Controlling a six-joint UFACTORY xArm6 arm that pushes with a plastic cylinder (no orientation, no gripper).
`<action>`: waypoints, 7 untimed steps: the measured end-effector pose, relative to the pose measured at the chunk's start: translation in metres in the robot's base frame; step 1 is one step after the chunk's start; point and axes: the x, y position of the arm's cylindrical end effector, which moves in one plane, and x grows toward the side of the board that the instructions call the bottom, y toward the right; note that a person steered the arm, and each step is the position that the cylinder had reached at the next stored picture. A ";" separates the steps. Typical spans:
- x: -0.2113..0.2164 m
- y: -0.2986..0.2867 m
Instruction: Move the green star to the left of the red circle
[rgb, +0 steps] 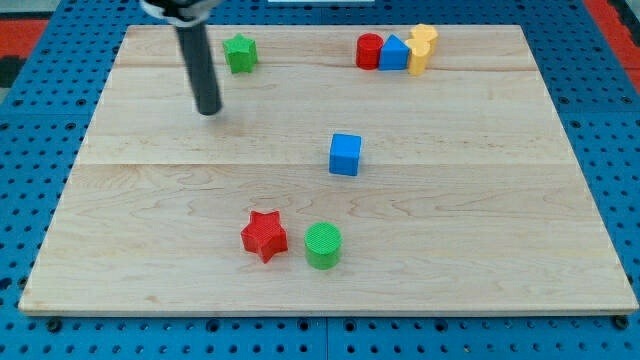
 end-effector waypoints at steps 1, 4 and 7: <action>-0.054 -0.044; -0.077 0.032; -0.070 0.132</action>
